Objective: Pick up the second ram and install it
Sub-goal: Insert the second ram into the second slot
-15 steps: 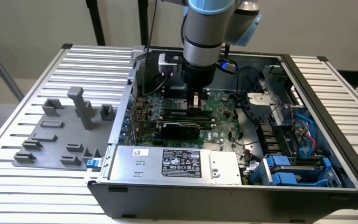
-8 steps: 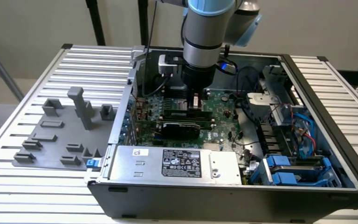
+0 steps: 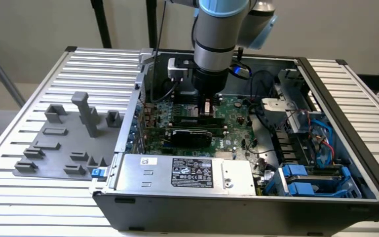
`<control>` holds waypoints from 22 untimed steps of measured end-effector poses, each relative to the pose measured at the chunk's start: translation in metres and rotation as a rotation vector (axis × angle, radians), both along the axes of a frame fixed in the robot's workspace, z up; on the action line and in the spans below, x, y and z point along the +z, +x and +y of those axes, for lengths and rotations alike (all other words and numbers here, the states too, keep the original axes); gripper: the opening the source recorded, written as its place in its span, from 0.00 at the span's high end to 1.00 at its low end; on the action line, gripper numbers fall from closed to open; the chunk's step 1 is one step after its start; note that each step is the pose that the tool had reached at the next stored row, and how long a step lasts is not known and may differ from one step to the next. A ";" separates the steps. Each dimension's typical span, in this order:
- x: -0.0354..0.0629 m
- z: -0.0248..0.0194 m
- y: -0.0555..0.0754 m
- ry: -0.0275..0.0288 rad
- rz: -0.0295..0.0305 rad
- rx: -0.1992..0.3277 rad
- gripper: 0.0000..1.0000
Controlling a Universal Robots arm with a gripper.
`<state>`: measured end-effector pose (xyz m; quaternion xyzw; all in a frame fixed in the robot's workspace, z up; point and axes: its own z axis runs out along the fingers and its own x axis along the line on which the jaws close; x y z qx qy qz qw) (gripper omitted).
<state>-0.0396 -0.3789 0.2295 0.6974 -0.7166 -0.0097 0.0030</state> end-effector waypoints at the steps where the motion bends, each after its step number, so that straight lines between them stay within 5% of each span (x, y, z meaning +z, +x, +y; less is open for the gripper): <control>1: 0.0000 0.0000 0.000 -0.0001 0.0000 0.000 0.86; 22: -0.0027 -0.0003 0.000 -0.0013 0.0003 0.004 0.86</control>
